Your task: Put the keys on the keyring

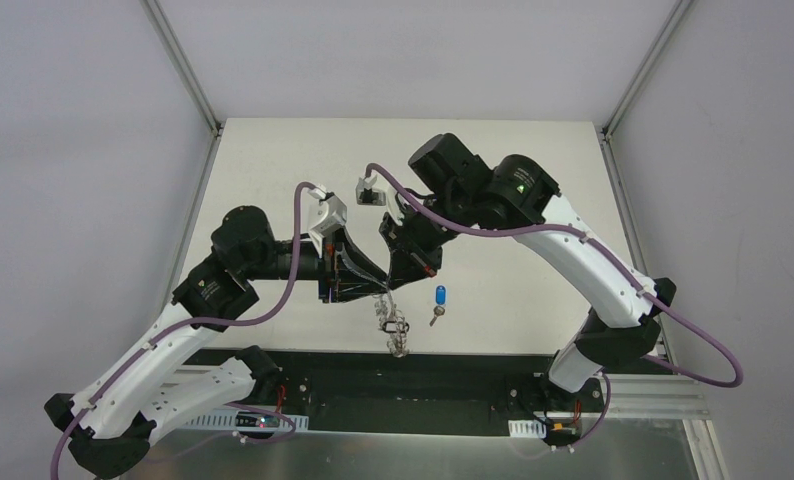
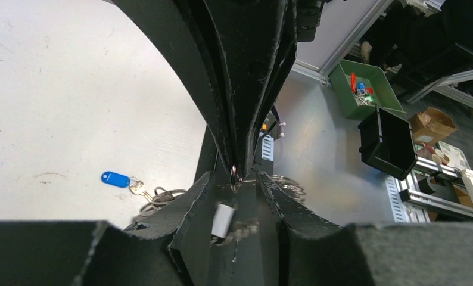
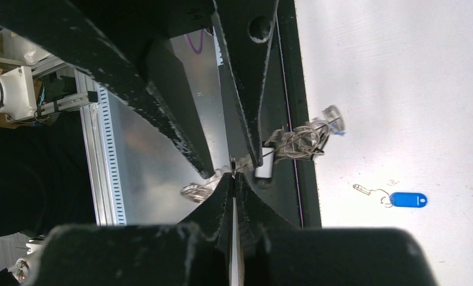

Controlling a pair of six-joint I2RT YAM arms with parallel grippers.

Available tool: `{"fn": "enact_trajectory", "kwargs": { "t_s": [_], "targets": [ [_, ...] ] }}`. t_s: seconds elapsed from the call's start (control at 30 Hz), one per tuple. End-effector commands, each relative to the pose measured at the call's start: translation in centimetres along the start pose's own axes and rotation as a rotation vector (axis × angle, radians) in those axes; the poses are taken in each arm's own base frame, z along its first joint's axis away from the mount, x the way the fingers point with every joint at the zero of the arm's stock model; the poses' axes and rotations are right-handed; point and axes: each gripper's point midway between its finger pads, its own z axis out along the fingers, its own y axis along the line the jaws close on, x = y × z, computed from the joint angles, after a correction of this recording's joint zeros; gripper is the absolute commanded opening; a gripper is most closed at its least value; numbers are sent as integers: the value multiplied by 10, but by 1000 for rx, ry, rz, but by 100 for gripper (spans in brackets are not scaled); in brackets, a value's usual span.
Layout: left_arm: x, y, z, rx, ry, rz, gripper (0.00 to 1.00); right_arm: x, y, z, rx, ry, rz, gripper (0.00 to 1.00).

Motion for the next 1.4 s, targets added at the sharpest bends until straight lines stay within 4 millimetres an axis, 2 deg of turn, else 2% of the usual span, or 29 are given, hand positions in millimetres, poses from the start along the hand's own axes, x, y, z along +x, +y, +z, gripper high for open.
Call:
{"fn": "enact_trajectory", "kwargs": {
  "t_s": [0.0, 0.17, 0.23, 0.6, 1.1, 1.37],
  "targets": [
    [-7, -7, 1, 42, -21, 26, 23, -9, 12, -8, -11, -32, -11, 0],
    [-7, -6, 2, 42, -21, 28, 14, -9, 13, -6, -13, -26, -15, 0],
    [-8, -7, 2, 44, -24, 30, 0, -9, 13, -6, -14, -25, -15, 0],
    [-10, -10, -1, 57, -71, 78, 0, -13, 18, -11, -20, -63, -36, 0],
    [-19, -21, -4, 101, -111, 119, 0, -5, 37, -28, -65, -145, -131, 25],
    [-26, -22, -6, 89, -149, 125, 0, -6, 24, -29, 22, -188, -136, 28]
  ]
}}
